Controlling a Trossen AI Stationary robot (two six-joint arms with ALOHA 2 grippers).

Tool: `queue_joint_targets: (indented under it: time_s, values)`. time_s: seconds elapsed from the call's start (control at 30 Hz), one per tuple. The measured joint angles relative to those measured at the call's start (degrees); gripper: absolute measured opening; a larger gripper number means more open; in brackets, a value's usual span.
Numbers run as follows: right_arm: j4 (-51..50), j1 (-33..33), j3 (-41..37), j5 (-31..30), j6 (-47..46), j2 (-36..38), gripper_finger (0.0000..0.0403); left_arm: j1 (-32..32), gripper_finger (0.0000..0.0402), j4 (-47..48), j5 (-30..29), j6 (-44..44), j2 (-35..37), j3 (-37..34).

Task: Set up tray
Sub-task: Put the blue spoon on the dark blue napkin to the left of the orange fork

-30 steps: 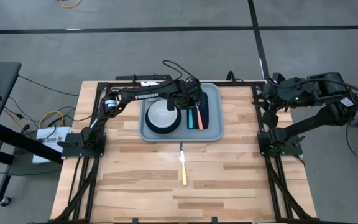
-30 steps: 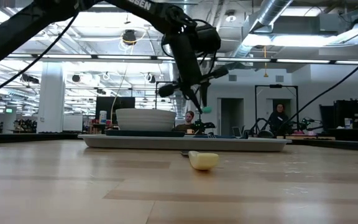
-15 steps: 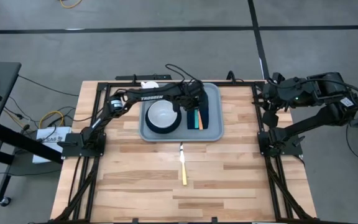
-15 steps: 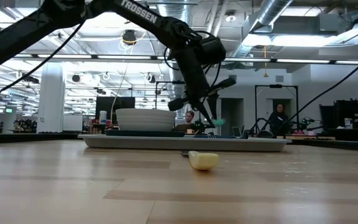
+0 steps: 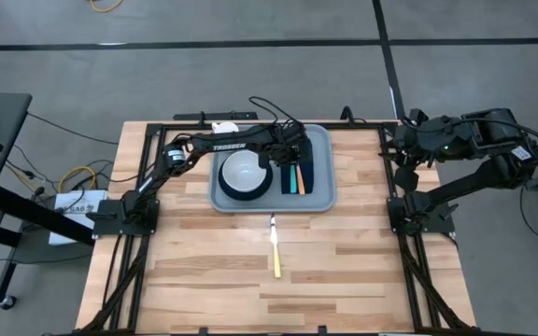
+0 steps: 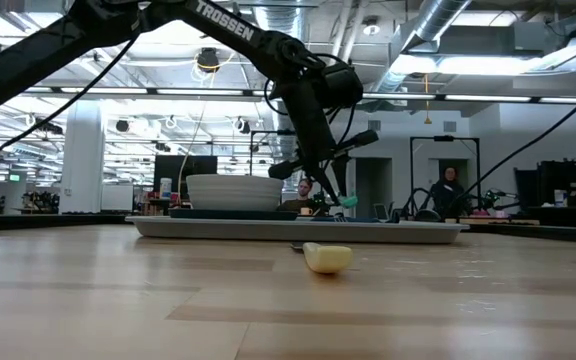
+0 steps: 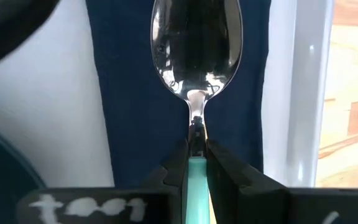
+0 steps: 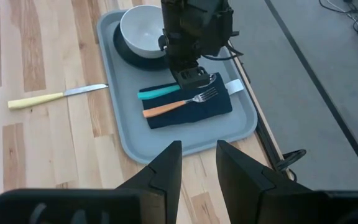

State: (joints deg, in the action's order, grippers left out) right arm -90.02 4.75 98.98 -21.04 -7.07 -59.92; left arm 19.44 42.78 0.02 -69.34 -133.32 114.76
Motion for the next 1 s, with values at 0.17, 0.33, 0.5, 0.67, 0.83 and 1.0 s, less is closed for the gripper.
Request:
queue_joint_targets:
  time_s: [0.17, 0.33, 0.5, 0.67, 0.83, 1.0]
  values:
    - [0.00, 0.02, 0.00, 0.00, 0.00, 0.00, 0.0093, 0.09, 0.0023, -0.22, 0.87, 0.85, 0.00, 0.00]
    - [0.00, 0.00, 0.00, -0.01, 0.00, 0.00, 0.0093, 0.09, 0.0024, 1.99, 1.22, 3.38, -0.09, 3.09]
    - [0.00, 0.00, 0.00, -0.02, 0.00, 0.00, 0.0093, -0.45, 0.0024, 9.10, -1.46, 8.10, -0.07, 12.41]
    - [0.01, 0.00, 0.00, 0.03, -0.42, 0.00, 0.0093, -3.13, 0.0018, 21.37, -9.49, 12.54, 2.53, 18.51]
    - [1.42, 0.00, -0.02, 1.26, -0.46, -0.02, 0.0093, -7.95, 0.0024, 31.03, -15.48, 13.77, 8.25, 17.25]
    - [11.43, 0.36, -4.25, 12.99, 0.05, 0.33, 0.0093, -15.58, 0.0023, 38.86, -21.19, 12.55, 10.49, 17.11]
